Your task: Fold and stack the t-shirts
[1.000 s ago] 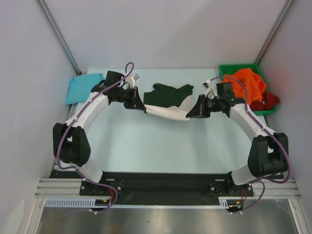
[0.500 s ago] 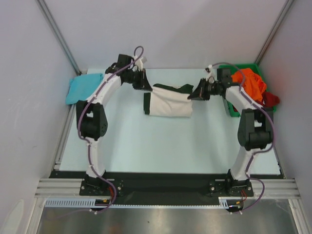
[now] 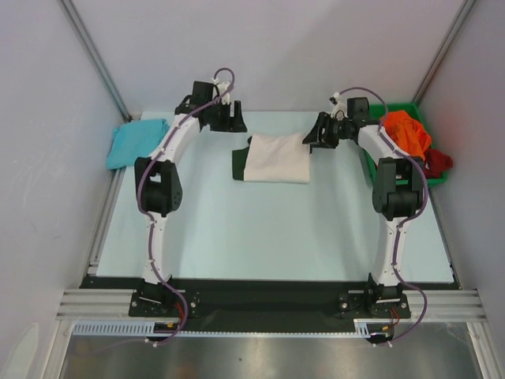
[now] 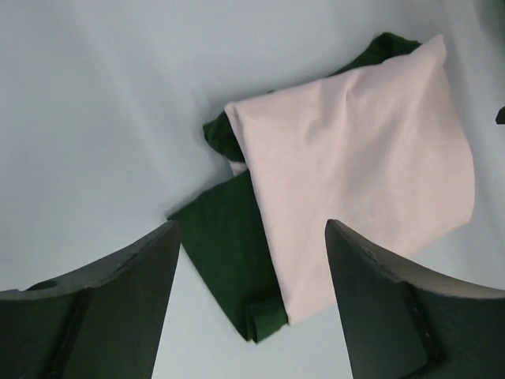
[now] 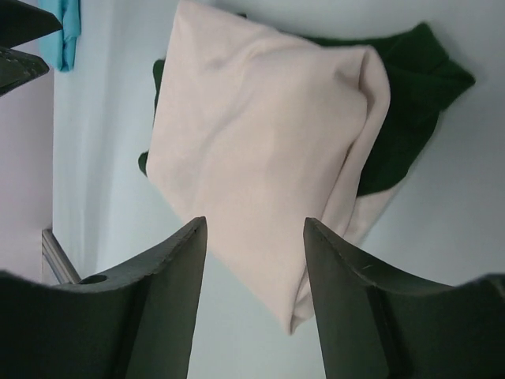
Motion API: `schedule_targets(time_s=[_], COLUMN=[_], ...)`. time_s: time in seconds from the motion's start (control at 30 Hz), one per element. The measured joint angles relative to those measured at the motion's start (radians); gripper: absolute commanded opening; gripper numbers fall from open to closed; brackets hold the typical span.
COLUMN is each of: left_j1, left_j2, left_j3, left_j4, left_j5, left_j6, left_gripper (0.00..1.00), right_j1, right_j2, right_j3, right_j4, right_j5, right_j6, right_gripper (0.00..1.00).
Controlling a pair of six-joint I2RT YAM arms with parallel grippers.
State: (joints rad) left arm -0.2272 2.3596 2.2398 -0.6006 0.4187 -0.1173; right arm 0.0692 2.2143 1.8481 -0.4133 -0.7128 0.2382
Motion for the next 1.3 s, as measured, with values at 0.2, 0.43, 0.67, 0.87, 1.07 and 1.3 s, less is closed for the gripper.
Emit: schedule_targets(time_s=[0.2, 0.43, 0.67, 0.87, 1.07, 1.3], left_j1=[0.069, 0.129, 0.105, 0.101, 0.104, 0.100], left_j2=[-0.122, -0.137, -0.060, 0.016, 0.050, 0.103], left_j3=[-0.209, -0.383, -0.333, -0.283, -0.261, -0.207], left_j4=[-0.033, -0.054, -0.058, -0.055, -0.041, -0.012], left_j5=[0.130, 0.213, 0.225, 0.242, 0.277, 0.354], left_j6=[-0.018, -0.051, -0.058, -0.059, -0.084, -0.112], left_gripper=[0.80, 0.81, 0.82, 0.82, 0.81, 0.81], right_j1=[-0.003, 0.002, 0.007, 0.013, 0.036, 0.059], right_j2=[-0.094, -0.066, 0.068, 0.089, 0.089, 0.093], right_j3=[-0.090, -0.092, -0.036, -0.008, 0.026, 0.026], right_j4=[-0.007, 0.011, 0.014, 0.010, -0.002, -0.015], right_j5=[-0.029, -0.066, -0.082, -0.080, -0.082, -0.080], right_j6=[-0.008, -0.003, 0.015, 0.016, 0.015, 0.019], right_gripper=[0.57, 0.54, 0.54, 0.52, 0.51, 0.52])
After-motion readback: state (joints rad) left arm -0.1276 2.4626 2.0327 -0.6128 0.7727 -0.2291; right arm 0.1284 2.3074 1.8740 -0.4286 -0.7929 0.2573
